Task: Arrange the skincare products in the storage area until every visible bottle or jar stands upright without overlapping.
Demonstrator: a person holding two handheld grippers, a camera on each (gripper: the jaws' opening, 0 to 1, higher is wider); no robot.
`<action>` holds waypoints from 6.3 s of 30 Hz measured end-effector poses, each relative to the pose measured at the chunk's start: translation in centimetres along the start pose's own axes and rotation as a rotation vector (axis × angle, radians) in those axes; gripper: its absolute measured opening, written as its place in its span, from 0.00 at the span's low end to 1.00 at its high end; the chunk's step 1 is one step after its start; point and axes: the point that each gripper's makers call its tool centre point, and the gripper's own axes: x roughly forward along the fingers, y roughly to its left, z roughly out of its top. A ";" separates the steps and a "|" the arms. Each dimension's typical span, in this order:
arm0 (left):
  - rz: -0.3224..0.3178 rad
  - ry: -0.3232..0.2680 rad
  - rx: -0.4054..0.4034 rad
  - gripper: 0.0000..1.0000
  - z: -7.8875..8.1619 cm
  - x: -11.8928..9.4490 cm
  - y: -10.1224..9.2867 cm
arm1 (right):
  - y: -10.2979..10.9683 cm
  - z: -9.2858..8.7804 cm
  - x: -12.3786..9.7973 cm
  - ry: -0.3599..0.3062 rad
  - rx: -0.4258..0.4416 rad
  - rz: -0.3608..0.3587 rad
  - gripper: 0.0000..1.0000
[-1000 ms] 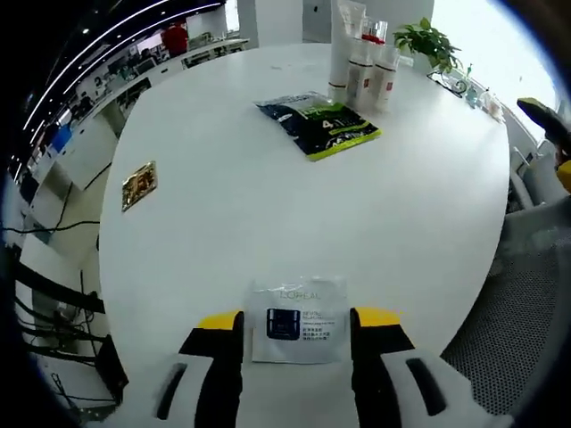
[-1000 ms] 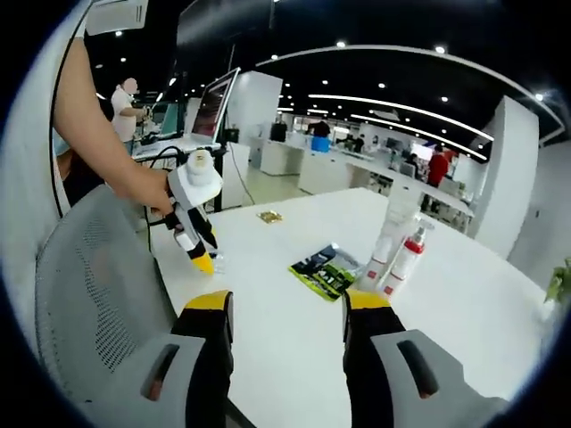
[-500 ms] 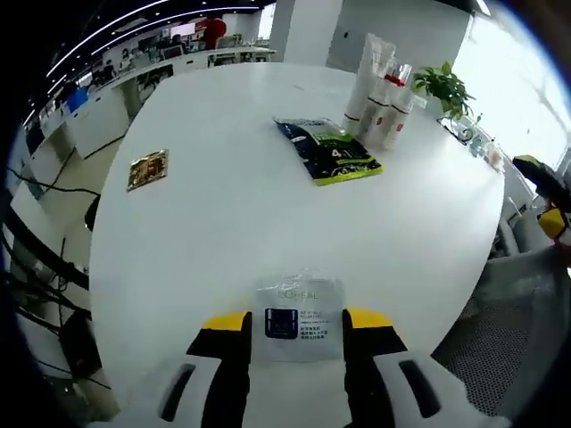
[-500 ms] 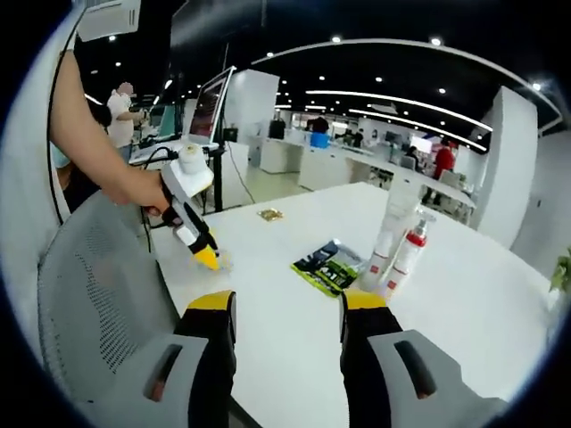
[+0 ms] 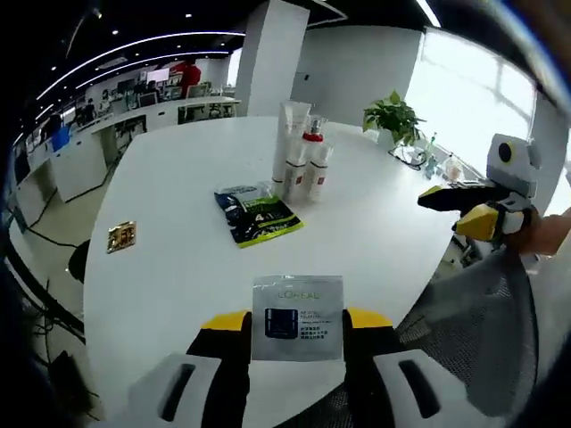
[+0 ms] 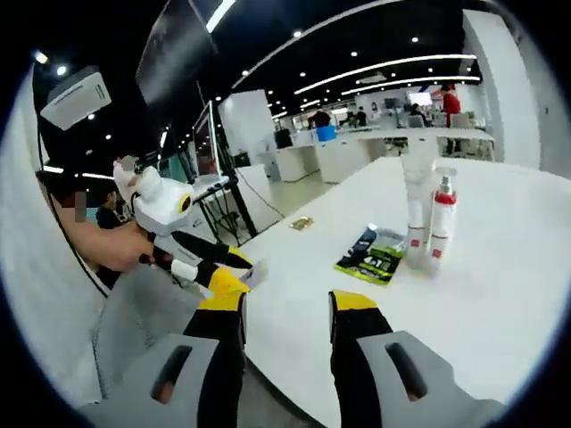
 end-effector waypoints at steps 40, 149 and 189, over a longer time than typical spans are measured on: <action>-0.158 -0.074 0.245 0.43 0.0 -4.2 -7.6 | 5.0 -1.5 1.6 0.076 0.395 0.321 0.00; -0.608 -0.351 -0.648 0.01 5.7 -8.8 -1.4 | 3.1 1.8 4.2 0.139 -0.071 -0.023 0.40; -0.368 -0.243 -0.720 0.02 6.6 0.6 7.0 | -4.7 -10.4 -0.7 0.483 -0.388 -0.292 0.49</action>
